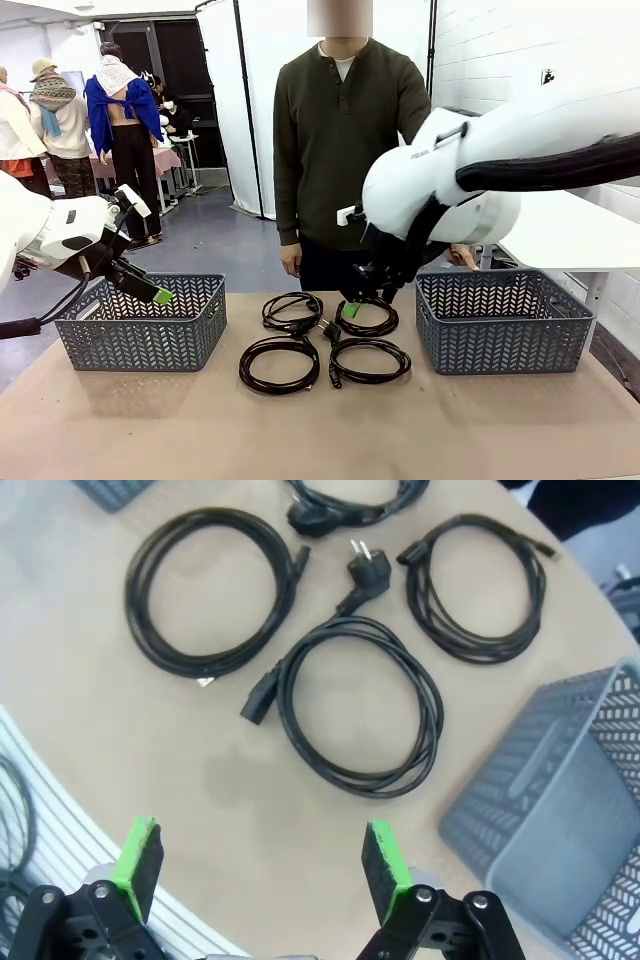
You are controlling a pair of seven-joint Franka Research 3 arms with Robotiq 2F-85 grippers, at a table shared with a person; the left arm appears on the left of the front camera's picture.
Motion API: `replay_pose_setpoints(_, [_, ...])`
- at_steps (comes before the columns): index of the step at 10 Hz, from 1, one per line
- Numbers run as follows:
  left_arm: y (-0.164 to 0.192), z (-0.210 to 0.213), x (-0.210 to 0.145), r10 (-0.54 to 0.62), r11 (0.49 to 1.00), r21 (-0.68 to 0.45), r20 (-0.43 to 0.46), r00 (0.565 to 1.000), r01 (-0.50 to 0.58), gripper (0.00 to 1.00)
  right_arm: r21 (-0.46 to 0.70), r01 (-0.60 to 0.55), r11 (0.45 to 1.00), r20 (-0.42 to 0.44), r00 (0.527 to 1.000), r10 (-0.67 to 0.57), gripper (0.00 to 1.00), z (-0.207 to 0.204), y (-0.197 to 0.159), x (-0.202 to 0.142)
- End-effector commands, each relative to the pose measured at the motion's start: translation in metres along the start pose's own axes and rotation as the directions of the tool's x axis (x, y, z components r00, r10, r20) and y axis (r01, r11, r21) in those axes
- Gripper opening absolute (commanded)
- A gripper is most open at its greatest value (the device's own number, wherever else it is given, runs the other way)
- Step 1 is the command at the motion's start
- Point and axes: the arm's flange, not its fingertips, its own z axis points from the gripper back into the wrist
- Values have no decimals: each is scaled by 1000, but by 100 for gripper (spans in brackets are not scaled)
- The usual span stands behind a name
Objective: Organize the cables according to human instructions.
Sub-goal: Pick up a bundle of cables and place it in the basket indicated by the human.
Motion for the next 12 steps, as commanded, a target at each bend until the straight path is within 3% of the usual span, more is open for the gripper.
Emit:
replay_pose_setpoints(1, [1, -1, -1, 17, 1000, 3, 1, 1000, -17, 100, -58, 45, 997, -48, 998, -47, 100, -16, -6, 25])
replay_pose_setpoints(4, [1, -1, -1, 17, 1000, 3, 1, 1000, -17, 100, -66, 78, 995, -84, 993, -83, 100, -38, -16, 30])
replay_pose_setpoints(10, [1, -1, -1, 17, 1000, 3, 1, 1000, -17, 100, -42, 52, 998, -57, 997, -54, 100, -34, -14, 26])
replay_pose_setpoints(12, [1, -1, -1, 17, 1000, 3, 1, 1000, -17, 100, -38, 179, 983, -75, 981, -181, 100, -49, -10, 38])
